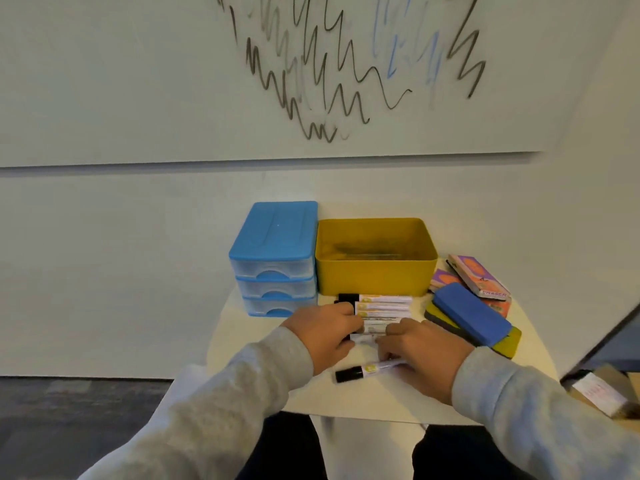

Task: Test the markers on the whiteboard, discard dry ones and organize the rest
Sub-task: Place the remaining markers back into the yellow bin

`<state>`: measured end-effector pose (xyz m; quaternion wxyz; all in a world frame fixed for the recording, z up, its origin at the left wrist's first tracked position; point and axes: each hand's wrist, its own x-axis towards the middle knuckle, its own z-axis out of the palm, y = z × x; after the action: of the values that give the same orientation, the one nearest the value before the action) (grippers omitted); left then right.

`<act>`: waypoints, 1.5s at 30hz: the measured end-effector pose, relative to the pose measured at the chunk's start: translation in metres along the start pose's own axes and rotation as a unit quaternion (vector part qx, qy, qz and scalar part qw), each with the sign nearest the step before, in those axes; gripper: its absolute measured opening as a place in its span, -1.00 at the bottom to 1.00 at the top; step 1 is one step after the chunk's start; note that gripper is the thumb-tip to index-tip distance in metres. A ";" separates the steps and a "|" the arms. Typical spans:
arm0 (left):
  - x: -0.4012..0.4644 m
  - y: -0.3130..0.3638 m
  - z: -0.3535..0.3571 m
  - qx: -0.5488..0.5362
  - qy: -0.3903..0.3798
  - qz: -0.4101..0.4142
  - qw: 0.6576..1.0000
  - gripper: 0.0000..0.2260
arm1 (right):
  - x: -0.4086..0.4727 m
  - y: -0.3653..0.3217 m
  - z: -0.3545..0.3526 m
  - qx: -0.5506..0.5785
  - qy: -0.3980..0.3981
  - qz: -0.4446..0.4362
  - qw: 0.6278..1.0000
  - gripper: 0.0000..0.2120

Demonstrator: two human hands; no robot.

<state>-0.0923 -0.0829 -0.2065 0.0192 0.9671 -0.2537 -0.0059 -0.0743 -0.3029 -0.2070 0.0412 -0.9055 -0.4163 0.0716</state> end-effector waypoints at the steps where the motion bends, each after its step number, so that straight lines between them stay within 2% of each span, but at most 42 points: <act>1: 0.002 0.002 0.000 0.005 -0.012 -0.001 1.000 -0.69 | -0.003 0.004 -0.005 0.011 -0.001 0.000 1.000 -0.85; 4: 0.005 0.006 0.002 0.008 -0.040 0.000 0.999 -0.67 | -0.011 0.025 -0.024 0.056 -0.003 0.019 0.998 -0.88; 8: 0.003 0.007 0.001 0.022 -0.076 0.002 0.997 -0.68 | -0.012 0.051 -0.059 0.104 0.035 0.048 0.993 -0.93; 13: -0.001 0.003 -0.021 0.044 -0.067 -0.002 0.997 -0.70 | 0.022 0.068 -0.097 0.132 0.129 0.033 0.982 -0.89; 16: -0.001 0.002 -0.048 0.059 -0.053 -0.004 0.997 -0.72 | 0.058 0.077 -0.113 0.130 0.143 0.037 0.981 -0.89; 20: 0.003 -0.008 -0.086 0.086 -0.025 -0.002 0.996 -0.77 | 0.110 0.086 -0.118 0.072 0.103 0.059 0.990 -0.91; 27: 0.032 -0.028 -0.136 0.162 -0.006 0.019 0.987 -0.82 | 0.165 0.096 -0.100 -0.004 -0.051 0.120 0.991 -0.90; 30: 0.045 -0.044 -0.151 0.167 -0.020 -0.005 0.986 -0.86 | 0.180 0.096 -0.093 -0.009 -0.067 0.132 0.989 -0.96; 33: 0.059 -0.063 -0.160 0.125 -0.025 -0.044 0.991 -0.92 | 0.186 0.097 -0.084 -0.042 -0.070 0.144 0.986 -0.90; 34: 0.065 -0.069 -0.163 0.111 -0.023 -0.054 0.992 -0.93 | 0.185 0.095 -0.082 -0.064 -0.065 0.143 0.986 -0.95; 35: 0.070 -0.074 -0.166 0.099 -0.020 -0.064 0.993 -0.93 | 0.182 0.095 -0.080 -0.089 -0.057 0.135 0.985 -0.92; 37: 0.079 -0.082 -0.169 0.082 -0.007 -0.078 0.994 -0.93 | 0.174 0.093 -0.081 -0.120 -0.062 0.131 0.982 -0.74; 40: 0.090 -0.086 -0.166 0.075 0.009 -0.089 0.993 -0.92 | 0.166 0.098 -0.088 -0.142 -0.036 0.130 0.981 -0.69; 45: 0.115 -0.072 -0.149 0.086 -0.004 -0.092 0.992 -0.90 | 0.130 0.124 -0.128 -0.028 0.082 0.180 0.980 -0.84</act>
<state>0.0462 -0.0714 -0.0606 -0.0661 0.9843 -0.1635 0.0100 0.1231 -0.2869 -0.1101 0.0364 -0.9691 -0.2439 -0.0079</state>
